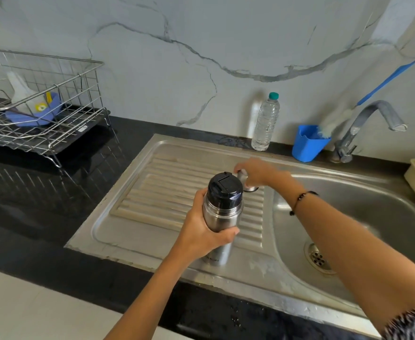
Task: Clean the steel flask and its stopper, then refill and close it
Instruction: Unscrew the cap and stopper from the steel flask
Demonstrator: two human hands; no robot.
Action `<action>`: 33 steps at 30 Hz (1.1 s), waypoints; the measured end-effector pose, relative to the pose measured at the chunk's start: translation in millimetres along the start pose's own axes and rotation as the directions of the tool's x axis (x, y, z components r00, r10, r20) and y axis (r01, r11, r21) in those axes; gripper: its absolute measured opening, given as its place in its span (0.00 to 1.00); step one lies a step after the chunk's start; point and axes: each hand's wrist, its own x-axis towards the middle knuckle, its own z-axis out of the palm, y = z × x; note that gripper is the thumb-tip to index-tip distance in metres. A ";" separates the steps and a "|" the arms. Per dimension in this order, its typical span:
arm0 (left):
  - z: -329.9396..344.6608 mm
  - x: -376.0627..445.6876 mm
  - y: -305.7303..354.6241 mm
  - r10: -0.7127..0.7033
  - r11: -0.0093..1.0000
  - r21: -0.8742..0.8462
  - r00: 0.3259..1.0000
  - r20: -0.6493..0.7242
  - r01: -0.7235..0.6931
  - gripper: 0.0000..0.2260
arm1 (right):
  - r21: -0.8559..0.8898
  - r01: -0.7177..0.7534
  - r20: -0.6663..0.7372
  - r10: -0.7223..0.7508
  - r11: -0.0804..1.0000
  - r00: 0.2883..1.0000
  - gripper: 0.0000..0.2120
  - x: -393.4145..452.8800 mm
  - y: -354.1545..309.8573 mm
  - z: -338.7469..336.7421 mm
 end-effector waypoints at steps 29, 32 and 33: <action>-1.0 1.4 -5.5 0.001 1.000 0.015 1.000 0.005 -0.001 0.31 | -0.161 0.115 -0.052 -0.124 0.980 0.991 0.31 -139.0 -121.5 -87.0; -1.6 0.4 -3.6 -0.014 1.000 0.001 1.000 0.012 0.014 0.30 | -0.247 0.165 -0.075 -0.188 0.955 0.979 0.23 -147.8 -128.8 -77.8; -2.1 1.2 -4.0 -0.011 1.000 0.000 1.000 0.017 0.011 0.33 | -0.257 0.170 -0.097 -0.201 0.951 0.975 0.19 -146.4 -127.0 -75.3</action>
